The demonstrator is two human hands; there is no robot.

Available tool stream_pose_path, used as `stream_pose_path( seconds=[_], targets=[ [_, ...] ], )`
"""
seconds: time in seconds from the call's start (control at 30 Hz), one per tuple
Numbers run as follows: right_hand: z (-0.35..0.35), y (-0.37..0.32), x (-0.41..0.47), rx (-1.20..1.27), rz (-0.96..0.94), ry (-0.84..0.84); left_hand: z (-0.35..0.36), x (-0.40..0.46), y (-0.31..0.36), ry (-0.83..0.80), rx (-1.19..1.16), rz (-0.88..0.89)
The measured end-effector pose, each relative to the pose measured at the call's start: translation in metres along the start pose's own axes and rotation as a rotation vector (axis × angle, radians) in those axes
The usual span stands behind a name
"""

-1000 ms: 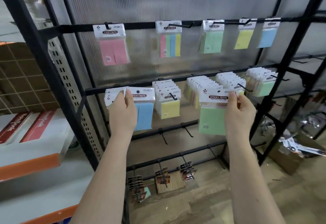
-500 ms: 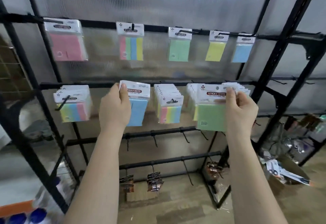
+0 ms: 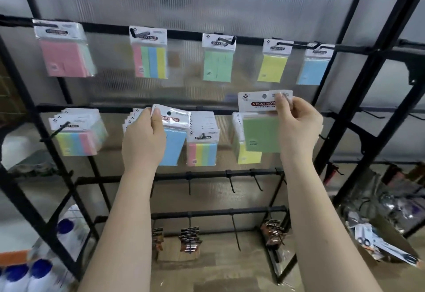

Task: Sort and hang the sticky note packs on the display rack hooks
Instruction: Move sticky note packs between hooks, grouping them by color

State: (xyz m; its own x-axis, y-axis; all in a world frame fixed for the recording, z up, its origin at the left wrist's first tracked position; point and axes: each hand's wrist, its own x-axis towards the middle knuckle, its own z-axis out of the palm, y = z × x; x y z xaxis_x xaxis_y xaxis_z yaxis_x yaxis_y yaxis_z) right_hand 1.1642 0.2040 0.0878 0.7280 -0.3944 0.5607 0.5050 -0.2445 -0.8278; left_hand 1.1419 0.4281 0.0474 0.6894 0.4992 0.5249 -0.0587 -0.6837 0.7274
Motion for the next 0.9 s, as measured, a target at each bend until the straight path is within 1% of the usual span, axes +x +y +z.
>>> stream_pose_path(
  seconds=[0.13, 0.33, 0.5, 0.9],
  targets=[
    [0.028, -0.006, 0.015, 0.096, -0.003, -0.053, 0.000, 0.016, -0.004, 0.014, 0.009, 0.034],
    [0.066, -0.029, 0.047, 0.202, 0.006, -0.088, 0.003, 0.037, -0.009, 0.061, 0.005, 0.022],
    [0.086, -0.035, 0.066, 0.298, 0.037, -0.081, 0.006, 0.045, -0.013, 0.061, 0.010, 0.025],
    [0.102, -0.029, 0.072, 0.338, 0.078, -0.023, 0.014, 0.057, -0.020, 0.026, -0.008, 0.058]
  ],
)
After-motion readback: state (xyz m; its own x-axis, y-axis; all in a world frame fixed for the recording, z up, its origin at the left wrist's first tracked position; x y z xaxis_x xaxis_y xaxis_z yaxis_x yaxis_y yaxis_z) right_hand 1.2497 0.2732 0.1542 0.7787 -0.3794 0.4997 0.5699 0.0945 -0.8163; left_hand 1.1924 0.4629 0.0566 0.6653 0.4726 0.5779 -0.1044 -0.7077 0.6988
